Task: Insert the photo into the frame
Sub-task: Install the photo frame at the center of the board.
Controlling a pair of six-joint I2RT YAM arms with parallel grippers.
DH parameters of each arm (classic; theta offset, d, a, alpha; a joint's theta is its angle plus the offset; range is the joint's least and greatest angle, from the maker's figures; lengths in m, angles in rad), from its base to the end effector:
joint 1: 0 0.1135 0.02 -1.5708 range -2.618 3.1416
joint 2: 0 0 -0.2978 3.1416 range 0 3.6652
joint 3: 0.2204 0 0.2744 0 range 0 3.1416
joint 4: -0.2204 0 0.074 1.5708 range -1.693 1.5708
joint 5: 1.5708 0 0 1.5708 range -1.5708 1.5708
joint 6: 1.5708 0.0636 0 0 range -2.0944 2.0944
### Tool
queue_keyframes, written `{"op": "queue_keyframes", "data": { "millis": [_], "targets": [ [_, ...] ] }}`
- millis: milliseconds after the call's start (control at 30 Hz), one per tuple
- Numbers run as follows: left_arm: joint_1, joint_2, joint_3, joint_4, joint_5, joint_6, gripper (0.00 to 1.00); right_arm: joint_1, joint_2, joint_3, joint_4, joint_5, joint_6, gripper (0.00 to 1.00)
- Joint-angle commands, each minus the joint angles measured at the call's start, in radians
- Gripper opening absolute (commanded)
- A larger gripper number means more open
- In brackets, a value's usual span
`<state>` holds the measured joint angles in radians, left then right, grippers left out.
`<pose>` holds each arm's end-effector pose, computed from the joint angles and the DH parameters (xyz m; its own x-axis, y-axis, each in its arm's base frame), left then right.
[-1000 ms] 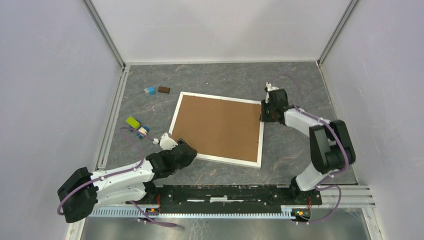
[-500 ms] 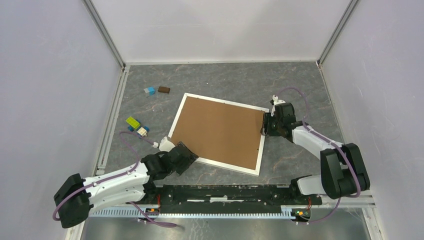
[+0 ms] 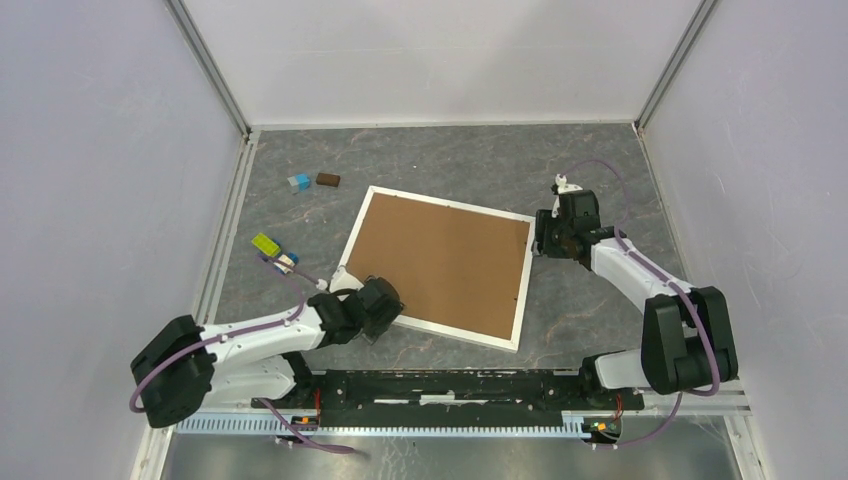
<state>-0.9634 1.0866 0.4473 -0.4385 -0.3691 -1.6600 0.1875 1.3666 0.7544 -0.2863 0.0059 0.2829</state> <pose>0.1302 -0.1471 0.1480 -0.6210 -0.7343 -0.2744 -0.5603 0.6606 -0.4997 0.2937 0.0553 0.1927 -0.7891 0.1344 -0.5993 0.0391 0.9848 0.1694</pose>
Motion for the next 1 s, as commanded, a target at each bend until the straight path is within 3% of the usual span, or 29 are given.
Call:
{"op": "queue_keyframes", "data": {
  "millis": [0,333,533,767,967],
  "targets": [
    [0.001,0.092,0.014,-0.049,-0.042,-0.071,0.69,-0.025,0.017,0.051,0.014,0.014,0.011,0.58],
    [0.002,0.136,0.031,-0.13,-0.113,-0.068,0.38,-0.072,0.073,0.112,0.035,-0.033,0.032,0.57],
    [0.002,0.153,0.044,-0.137,-0.117,-0.049,0.3,-0.109,0.09,0.121,0.085,-0.094,0.048,0.54],
    [0.002,0.15,0.04,-0.138,-0.12,-0.046,0.28,-0.117,0.171,0.132,0.102,-0.207,0.045,0.5],
    [0.001,0.148,0.04,-0.136,-0.12,-0.04,0.22,-0.117,0.22,0.141,0.104,-0.219,0.044,0.41]
  ]
}}
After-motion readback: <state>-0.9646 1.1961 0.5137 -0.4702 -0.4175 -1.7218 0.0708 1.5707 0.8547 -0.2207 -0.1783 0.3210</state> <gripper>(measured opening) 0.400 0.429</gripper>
